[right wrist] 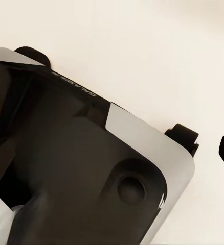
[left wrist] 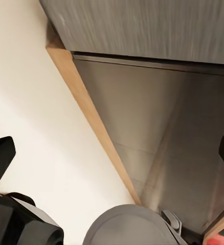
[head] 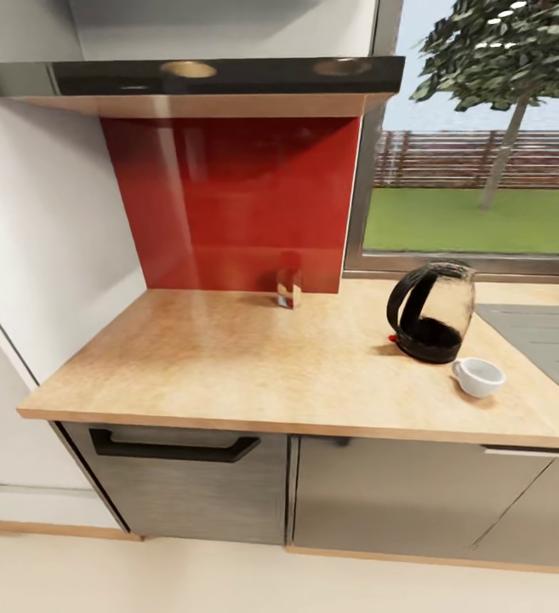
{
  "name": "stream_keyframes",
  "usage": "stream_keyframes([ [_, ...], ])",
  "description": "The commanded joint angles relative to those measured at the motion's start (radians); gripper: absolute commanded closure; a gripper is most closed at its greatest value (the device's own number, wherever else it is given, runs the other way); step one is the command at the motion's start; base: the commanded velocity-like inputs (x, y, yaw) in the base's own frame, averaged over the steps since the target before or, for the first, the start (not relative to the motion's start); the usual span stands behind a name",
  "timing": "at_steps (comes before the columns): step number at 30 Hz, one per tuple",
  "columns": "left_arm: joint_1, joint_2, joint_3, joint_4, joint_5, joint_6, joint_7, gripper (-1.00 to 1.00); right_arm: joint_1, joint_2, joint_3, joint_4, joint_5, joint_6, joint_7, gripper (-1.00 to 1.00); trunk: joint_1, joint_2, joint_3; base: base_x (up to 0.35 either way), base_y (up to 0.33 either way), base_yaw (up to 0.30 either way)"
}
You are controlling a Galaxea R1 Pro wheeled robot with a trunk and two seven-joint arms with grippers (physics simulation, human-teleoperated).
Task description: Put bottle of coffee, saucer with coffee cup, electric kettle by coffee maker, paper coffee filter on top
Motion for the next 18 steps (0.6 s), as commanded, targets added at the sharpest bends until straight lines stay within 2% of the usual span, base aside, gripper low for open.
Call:
stream_keyframes([
  [1,-0.001,0.000,0.006,0.000,-0.004,0.010,-0.003,-1.00,-0.002,0.000,0.002,0.003,0.003,-0.009,0.001,-1.00,0.000,-0.001,-0.001,0.128,0.310,-0.005],
  [7,-0.001,0.000,0.006,0.000,-0.004,0.010,-0.004,-1.00,-0.002,-0.001,0.002,0.003,0.003,-0.009,0.001,-1.00,0.000,-0.001,-0.001,0.073,0.240,-0.065],
  [18,-0.001,0.000,0.008,0.000,-0.004,0.010,-0.004,-1.00,-0.002,-0.001,0.002,0.003,0.004,-0.006,0.001,-1.00,0.000,-0.001,-0.001,0.003,0.031,-0.260],
])
